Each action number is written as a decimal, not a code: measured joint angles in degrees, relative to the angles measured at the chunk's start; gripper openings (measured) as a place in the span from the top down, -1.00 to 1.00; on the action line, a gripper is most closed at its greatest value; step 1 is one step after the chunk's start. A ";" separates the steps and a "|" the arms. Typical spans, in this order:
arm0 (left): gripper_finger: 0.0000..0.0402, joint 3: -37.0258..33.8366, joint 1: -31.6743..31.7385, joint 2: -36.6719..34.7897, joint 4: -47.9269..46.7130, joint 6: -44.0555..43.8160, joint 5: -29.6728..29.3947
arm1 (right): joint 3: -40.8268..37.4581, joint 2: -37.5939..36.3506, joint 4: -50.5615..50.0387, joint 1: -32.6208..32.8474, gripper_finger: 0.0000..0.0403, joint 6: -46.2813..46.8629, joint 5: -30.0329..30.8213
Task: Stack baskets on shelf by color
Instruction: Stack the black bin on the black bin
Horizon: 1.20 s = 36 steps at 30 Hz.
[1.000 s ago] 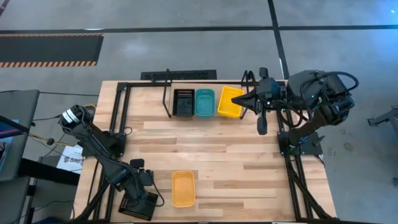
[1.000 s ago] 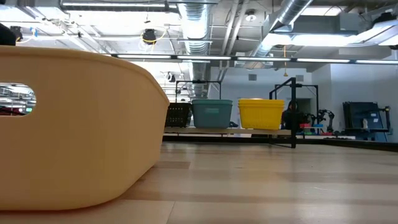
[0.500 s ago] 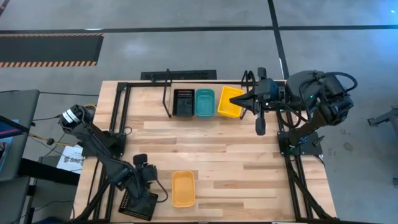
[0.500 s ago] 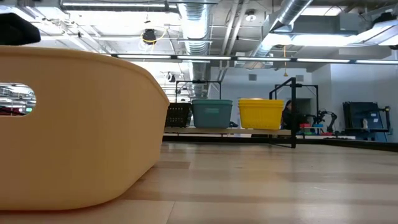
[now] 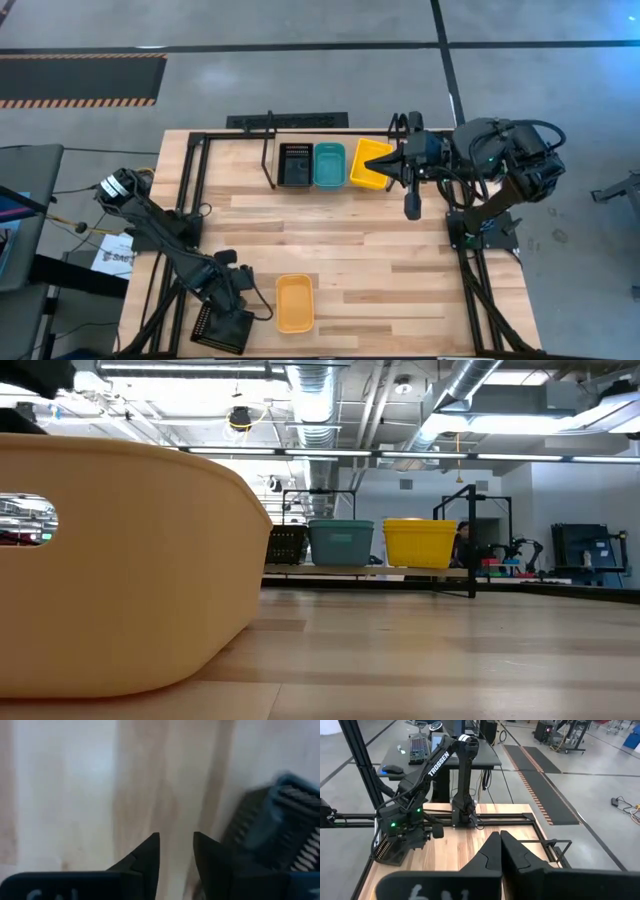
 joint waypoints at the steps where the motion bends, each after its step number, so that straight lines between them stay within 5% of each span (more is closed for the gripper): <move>1: 0.51 0.02 -0.11 0.00 0.20 0.73 1.12 | 0.02 0.01 0.00 0.00 0.96 0.00 0.00; 16: 0.62 -0.14 1.07 0.00 2.64 3.12 4.99 | 0.02 -0.01 0.33 0.00 0.96 0.70 0.00; 25: 0.62 -5.88 4.30 0.00 11.36 0.18 16.78 | 0.02 -0.01 0.22 0.11 0.96 0.94 -0.04; 36: 0.62 -5.68 6.25 -0.58 10.59 0.02 15.74 | 0.02 -0.01 0.00 0.11 0.96 0.76 -0.16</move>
